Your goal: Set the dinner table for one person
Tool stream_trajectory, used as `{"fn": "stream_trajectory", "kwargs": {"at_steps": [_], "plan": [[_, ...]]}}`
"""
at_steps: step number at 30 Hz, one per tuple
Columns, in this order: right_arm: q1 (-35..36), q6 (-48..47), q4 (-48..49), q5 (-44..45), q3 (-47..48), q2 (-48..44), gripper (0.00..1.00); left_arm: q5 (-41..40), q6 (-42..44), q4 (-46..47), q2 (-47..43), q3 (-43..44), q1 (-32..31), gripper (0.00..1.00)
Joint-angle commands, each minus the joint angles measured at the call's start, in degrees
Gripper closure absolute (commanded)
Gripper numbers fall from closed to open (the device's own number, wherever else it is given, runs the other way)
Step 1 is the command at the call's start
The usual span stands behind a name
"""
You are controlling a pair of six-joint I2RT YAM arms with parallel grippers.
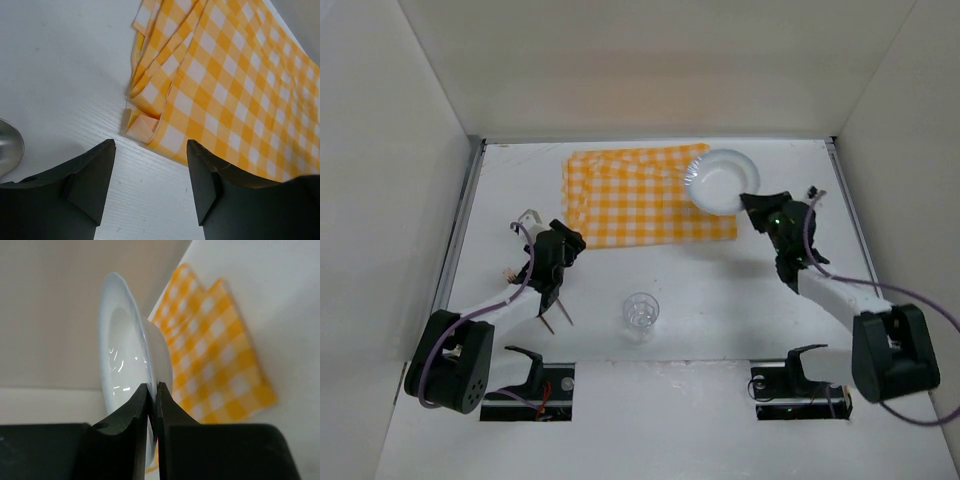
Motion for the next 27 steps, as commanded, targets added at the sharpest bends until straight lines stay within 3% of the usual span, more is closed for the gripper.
{"fn": "stream_trajectory", "kwargs": {"at_steps": [1,5,9,19,27], "plan": [[6.5,3.9,16.0,-1.7,8.5,9.4,0.97,-1.1,0.3,3.5,-0.4,-0.5,0.4,0.43],[11.2,8.4,20.8,-3.8,17.9,24.4,0.97,-1.5,0.2,3.6,-0.3,-0.6,0.6,0.43],[14.0,10.8,22.5,-4.6,25.1,33.7,0.97,-1.7,0.1,3.2,-1.3,-1.1,1.8,0.43],[19.5,9.3,18.9,-3.0,32.6,44.5,0.97,-1.4,-0.2,3.6,-0.5,-1.2,1.8,0.43],[19.9,7.9,15.7,-1.3,36.3,49.8,0.96,-1.2,-0.3,3.6,-0.6,-1.1,1.8,0.43]]}}
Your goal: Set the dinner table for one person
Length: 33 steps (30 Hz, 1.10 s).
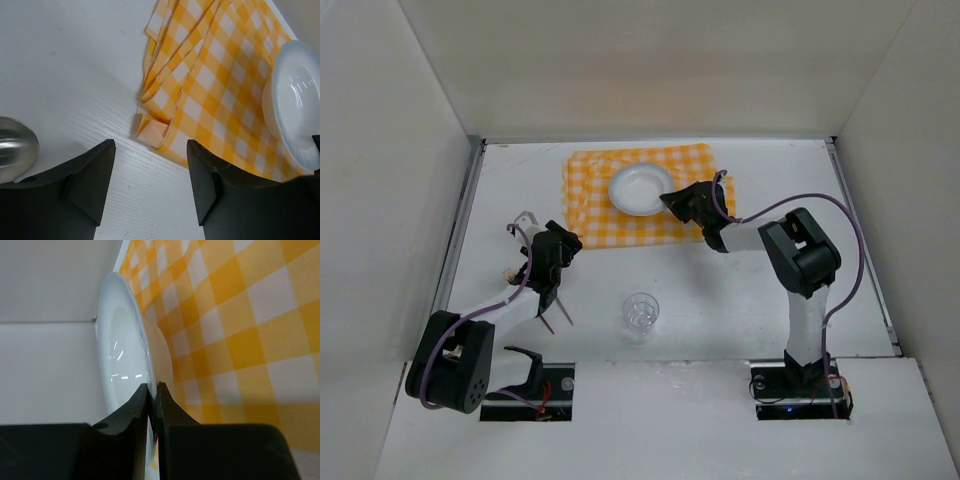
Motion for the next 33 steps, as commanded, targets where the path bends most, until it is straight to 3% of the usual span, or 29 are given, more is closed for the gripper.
{"fn": "stream_trajectory", "kwargs": {"at_steps": [1,7,9,12,14,20,25,28,29,30,32,33], "plan": [[-0.1,0.4,6.1,2.4,3.8,0.5,0.96,-1.0,-0.2,3.0,-0.7,-0.5,0.0,0.43],[-0.1,-0.1,6.3,3.6,2.4,1.6,0.94,-1.1,-0.2,3.1,-0.6,-0.5,-0.1,0.43],[-0.1,-0.2,6.1,3.8,1.9,1.7,0.82,-1.0,-0.2,3.1,-0.4,-0.5,0.1,0.43],[0.5,-1.5,5.7,4.8,0.4,0.0,0.5,-1.5,-0.1,3.1,-0.6,-0.5,-0.1,0.43],[0.6,-3.8,4.5,5.8,-0.7,-2.1,0.37,-1.5,-0.2,2.7,-0.9,-0.5,0.2,0.44],[1.4,-8.9,-5.4,9.2,-5.9,-11.1,0.25,-2.4,-0.2,2.5,-1.8,-0.9,0.4,0.44],[3.1,-15.4,-8.1,10.6,-16.8,-22.9,0.28,-2.5,0.0,2.6,-2.7,-1.3,0.6,0.48],[6.7,-24.1,-14.1,12.1,-22.3,-34.6,0.52,-2.5,0.3,2.6,-3.1,-1.3,0.2,0.54],[8.9,-27.0,-18.0,12.8,-22.9,-38.5,0.74,-2.5,0.5,2.9,-3.1,-1.3,-0.1,0.57],[11.4,-30.3,-22.8,12.8,-22.7,-41.7,0.87,-2.5,0.5,3.0,-2.9,-1.3,-0.2,0.59],[18.1,-36.6,-33.5,13.3,-19.9,-45.6,0.89,-2.5,0.5,3.1,-2.7,-1.2,-0.6,0.63],[21.6,-38.9,-38.5,13.8,-18.1,-46.4,0.84,-2.6,0.2,3.1,-2.8,-1.4,-0.7,0.64]]}}
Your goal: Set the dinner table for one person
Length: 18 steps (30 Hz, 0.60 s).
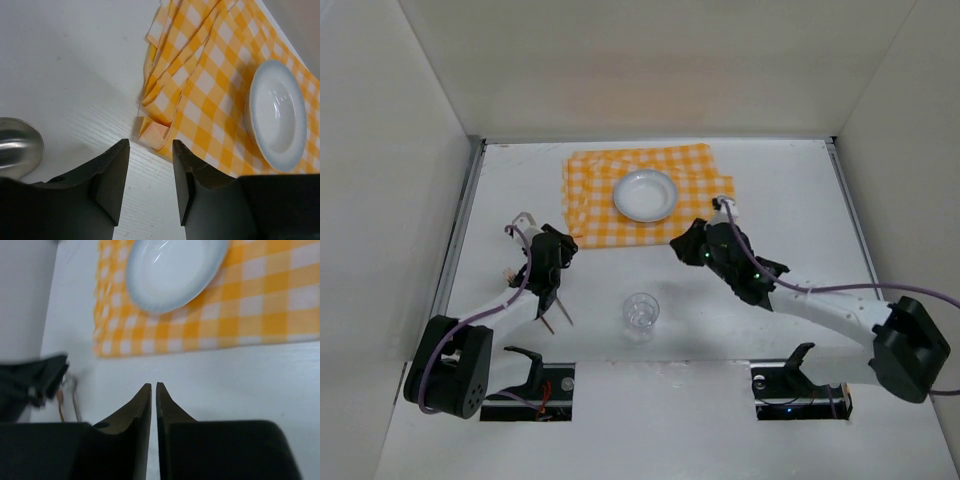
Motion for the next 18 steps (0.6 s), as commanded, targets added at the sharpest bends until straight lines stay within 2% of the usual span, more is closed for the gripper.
{"fn": "stream_trajectory", "kwargs": {"at_steps": [1,3,6,10,16,18], "plan": [[10.7,-13.9,-18.7,2.6,5.5,-4.2,0.77,-1.7,0.2,3.0,-1.5,-0.8,-0.5,0.64],[15.3,-14.5,-24.6,4.6,8.2,-3.9,0.61,-2.3,0.2,3.2,-1.7,-1.0,-0.5,0.64],[19.2,-16.1,-30.3,4.8,12.0,-1.0,0.52,-2.2,0.2,3.0,-2.1,-1.1,-0.3,0.61],[22.7,-18.3,-36.1,4.7,16.0,4.2,0.5,-2.2,0.1,2.8,-2.9,-1.4,0.3,0.6],[24.6,-18.8,-36.3,1.8,17.9,9.6,0.5,-1.8,0.0,2.7,-2.5,-1.3,0.4,0.58],[25.1,-18.4,-35.7,2.0,18.3,11.5,0.54,-1.8,0.0,2.7,-2.3,-1.2,0.3,0.58]]}}
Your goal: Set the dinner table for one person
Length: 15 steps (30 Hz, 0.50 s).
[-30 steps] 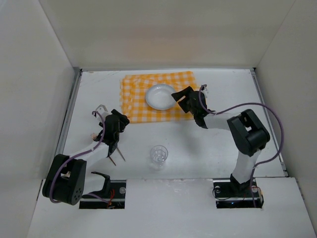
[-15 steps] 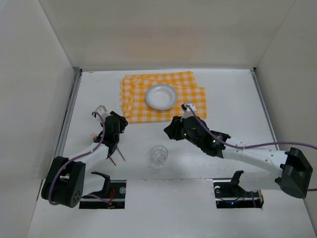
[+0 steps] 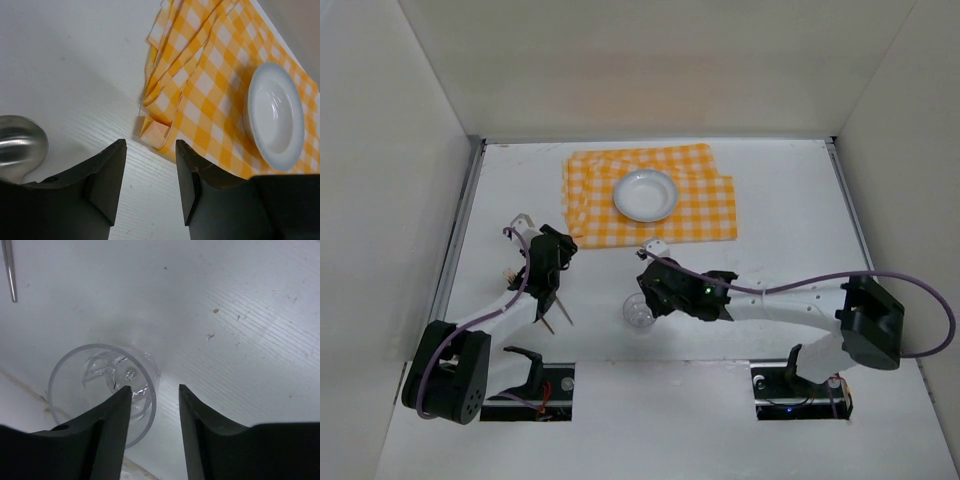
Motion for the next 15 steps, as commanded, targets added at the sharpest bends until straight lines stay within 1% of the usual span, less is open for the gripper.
{"fn": "stream_trajectory", "kwargs": {"at_steps": [1,3,4,5,7,9,11,13,15], "plan": [[0.9,-0.5,-3.5,-1.0,3.6,2.4,0.6,-1.3,0.0,2.7,-0.6,-0.2,0.2,0.58],[1.1,0.3,-3.4,0.6,4.4,3.3,0.81,-1.4,0.0,2.7,-0.7,-0.3,0.3,0.58],[1.1,0.3,-3.0,2.0,4.8,2.8,0.88,-1.3,0.0,2.7,-0.9,-0.3,0.3,0.57],[1.1,0.3,-2.7,3.4,5.5,1.7,0.93,-1.4,0.0,2.7,-1.1,-0.4,0.4,0.57],[0.2,0.2,-0.9,5.3,7.3,-1.2,0.95,-1.6,0.0,2.7,-1.3,-0.5,0.3,0.57],[-3.8,-1.0,2.8,5.4,8.8,-3.6,0.96,-1.7,-0.1,2.6,-1.1,-0.5,0.3,0.57],[-9.9,-2.6,7.7,4.9,10.7,-4.1,0.96,-1.5,-0.1,2.6,-0.8,-0.3,0.3,0.57],[-16.7,-4.1,11.1,4.8,14.1,-1.5,0.96,-1.4,-0.1,2.8,-0.5,-0.3,0.1,0.57],[-23.5,-4.4,12.5,4.0,19.0,3.2,0.96,-1.2,-0.2,2.6,-0.3,-0.1,0.1,0.57]]}}
